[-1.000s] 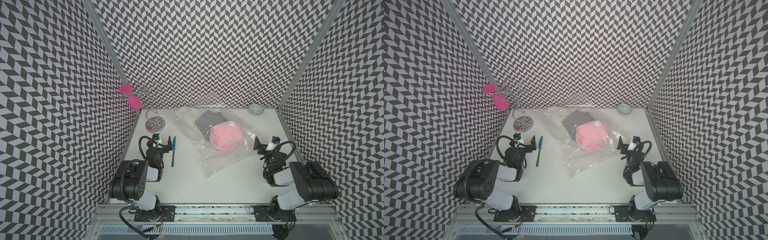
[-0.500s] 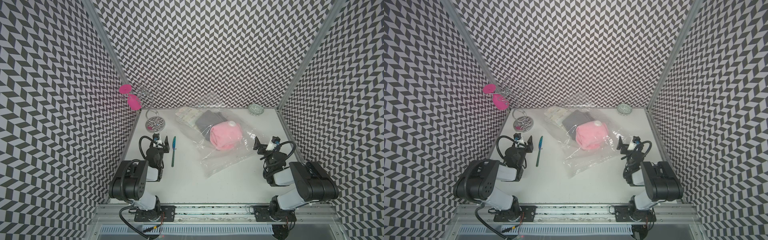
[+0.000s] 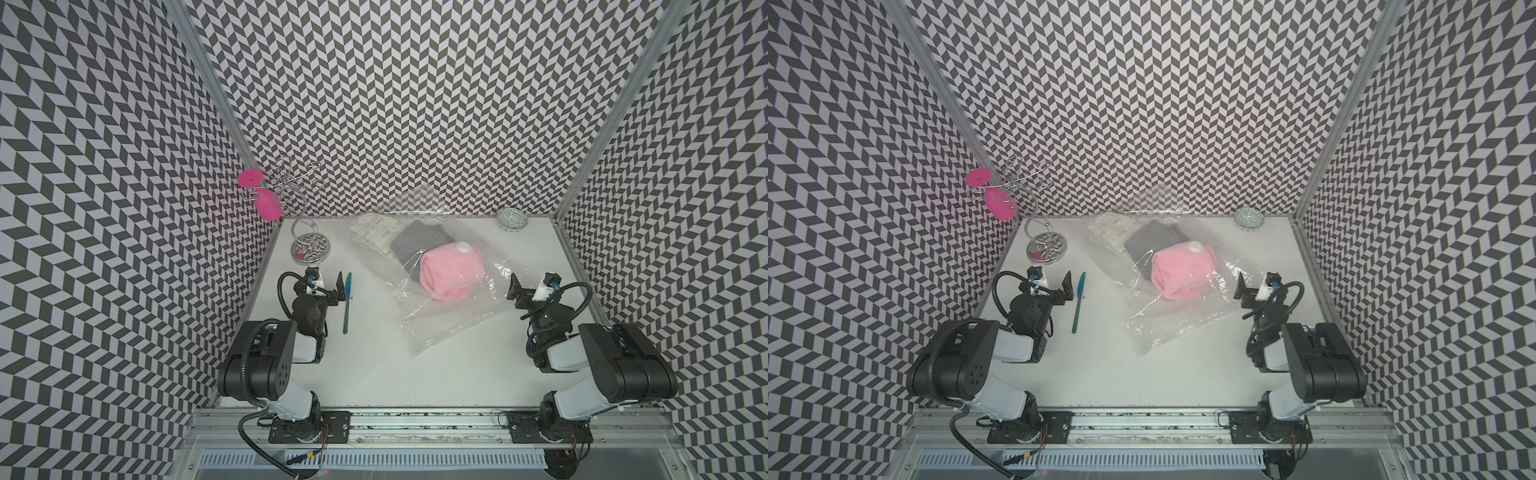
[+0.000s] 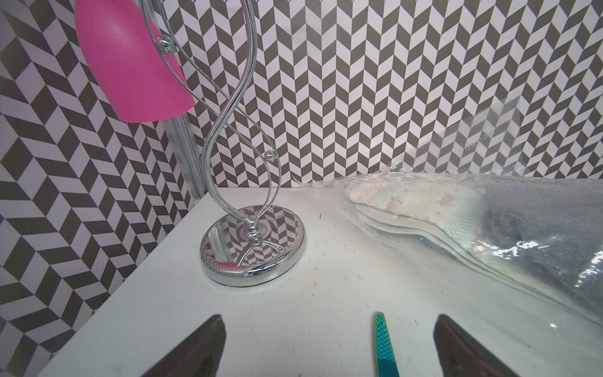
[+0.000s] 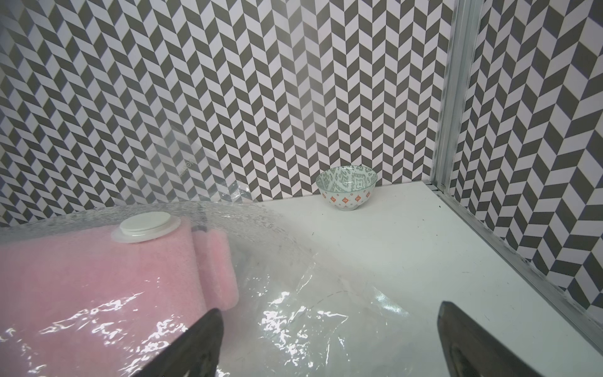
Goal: Place the folded towel into the vacuum bag
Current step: Reset both arms
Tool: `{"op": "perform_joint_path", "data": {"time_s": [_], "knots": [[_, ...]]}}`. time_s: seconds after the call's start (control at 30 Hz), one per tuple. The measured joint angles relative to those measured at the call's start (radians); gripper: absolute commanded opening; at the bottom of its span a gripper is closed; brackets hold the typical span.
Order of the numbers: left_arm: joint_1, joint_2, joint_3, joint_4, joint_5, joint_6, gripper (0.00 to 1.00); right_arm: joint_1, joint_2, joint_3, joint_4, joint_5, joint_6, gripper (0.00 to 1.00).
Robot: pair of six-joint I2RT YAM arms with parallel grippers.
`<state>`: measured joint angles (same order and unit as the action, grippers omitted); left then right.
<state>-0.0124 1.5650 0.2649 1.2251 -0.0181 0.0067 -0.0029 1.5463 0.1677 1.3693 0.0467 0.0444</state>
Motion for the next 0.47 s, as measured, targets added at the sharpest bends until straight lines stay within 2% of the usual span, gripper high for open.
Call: {"op": "perform_joint_path", "data": {"time_s": [0.47], "knots": [[0.0,0.006,0.013,-0.019,0.002,0.0,0.99,0.0,0.0,0.0,0.0,-0.003,0.0,1.0]]}}
